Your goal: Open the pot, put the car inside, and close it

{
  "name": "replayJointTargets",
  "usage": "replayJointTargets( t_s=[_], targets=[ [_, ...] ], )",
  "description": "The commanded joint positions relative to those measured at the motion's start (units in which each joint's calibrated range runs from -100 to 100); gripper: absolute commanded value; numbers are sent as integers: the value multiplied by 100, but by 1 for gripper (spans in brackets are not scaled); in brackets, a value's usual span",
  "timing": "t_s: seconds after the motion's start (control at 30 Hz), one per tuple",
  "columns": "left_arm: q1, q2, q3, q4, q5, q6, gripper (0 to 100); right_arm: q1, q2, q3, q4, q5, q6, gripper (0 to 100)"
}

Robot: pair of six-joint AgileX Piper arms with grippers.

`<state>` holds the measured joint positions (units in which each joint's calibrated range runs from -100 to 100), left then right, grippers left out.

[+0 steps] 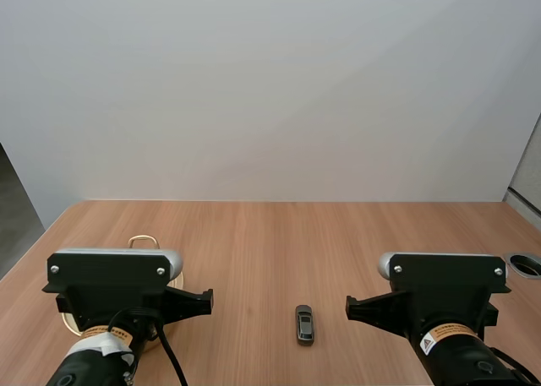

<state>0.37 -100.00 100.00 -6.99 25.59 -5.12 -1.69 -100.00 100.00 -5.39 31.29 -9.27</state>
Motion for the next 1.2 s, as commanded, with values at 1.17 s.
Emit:
replayJointTargets(
  t_s=[1.17],
  targets=[
    [616, 2301, -3819, 1455, 4885, -877, 0, 127, 3765, -5795, 2491, 4501, -1993, 0]
  ],
)
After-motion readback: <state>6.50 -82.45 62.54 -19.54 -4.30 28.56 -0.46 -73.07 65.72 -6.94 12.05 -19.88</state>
